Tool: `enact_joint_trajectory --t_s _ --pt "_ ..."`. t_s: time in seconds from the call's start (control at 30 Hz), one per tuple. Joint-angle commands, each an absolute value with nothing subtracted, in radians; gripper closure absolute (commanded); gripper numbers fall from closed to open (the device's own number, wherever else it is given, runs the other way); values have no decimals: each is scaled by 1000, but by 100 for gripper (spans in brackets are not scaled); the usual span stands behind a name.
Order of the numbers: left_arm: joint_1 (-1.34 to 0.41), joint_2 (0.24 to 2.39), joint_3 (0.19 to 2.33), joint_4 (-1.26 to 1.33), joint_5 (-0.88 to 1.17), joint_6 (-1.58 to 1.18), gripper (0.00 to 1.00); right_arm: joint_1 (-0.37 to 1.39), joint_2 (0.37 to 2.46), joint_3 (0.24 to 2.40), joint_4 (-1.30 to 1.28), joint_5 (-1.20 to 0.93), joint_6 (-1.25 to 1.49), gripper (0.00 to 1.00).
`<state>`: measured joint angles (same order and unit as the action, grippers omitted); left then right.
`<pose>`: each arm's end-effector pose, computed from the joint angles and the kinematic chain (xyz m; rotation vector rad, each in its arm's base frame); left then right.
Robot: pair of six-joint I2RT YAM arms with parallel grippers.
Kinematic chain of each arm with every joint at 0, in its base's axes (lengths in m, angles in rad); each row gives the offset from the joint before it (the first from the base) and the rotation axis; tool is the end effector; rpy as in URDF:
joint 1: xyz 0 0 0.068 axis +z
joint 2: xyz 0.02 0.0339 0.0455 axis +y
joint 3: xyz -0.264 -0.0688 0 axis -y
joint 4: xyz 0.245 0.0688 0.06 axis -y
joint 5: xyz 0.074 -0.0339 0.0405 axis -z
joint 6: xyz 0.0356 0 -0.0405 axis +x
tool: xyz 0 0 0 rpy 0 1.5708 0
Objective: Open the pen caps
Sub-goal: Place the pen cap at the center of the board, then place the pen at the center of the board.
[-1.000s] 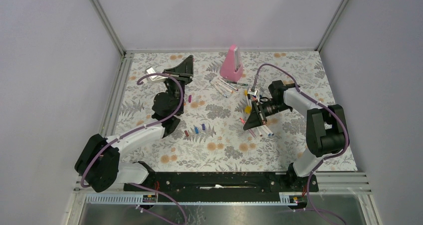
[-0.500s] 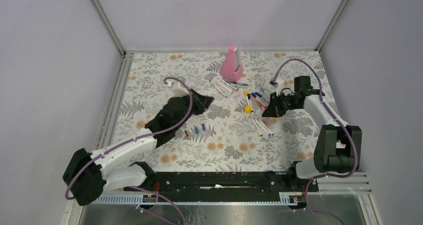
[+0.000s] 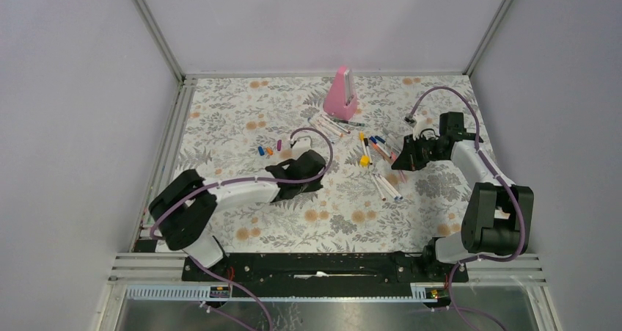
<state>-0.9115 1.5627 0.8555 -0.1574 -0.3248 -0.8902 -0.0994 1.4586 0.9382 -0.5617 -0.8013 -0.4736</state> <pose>0.2007 -0.2404 0.1820 -0.1204 2.4223 -0.4531 0.2804 -0.0023 0.2189 -0.6803 2.2605 0.7884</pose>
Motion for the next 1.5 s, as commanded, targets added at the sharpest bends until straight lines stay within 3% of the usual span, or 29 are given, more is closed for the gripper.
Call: enact_joint_trajectory --t_s 0.0,0.53,0.63,1.0,1.1,1.4,1.47 --pt "-916 1658 965 -257 -420 -899 96 -110 1453 935 -546 -795 -470 93" --pt "-913 1727 1004 -295 -427 -882 76 -117 1491 929 -548 -728 -486 90" --pt "-914 1704 1005 -303 -432 -878 68 -117 1509 925 -552 -698 -507 89" --pt "-914 1487 975 -307 -451 -841 56 -115 1630 939 -611 -640 -589 84" --pt "-914 1401 940 -277 -452 -805 46 -115 1647 940 -609 -633 -588 80" --pt "-911 1138 671 -75 -464 -762 2 -115 1675 953 -626 -654 -578 65" --pt "-907 1096 629 -43 -447 -758 1 -115 1673 960 -633 -648 -579 63"
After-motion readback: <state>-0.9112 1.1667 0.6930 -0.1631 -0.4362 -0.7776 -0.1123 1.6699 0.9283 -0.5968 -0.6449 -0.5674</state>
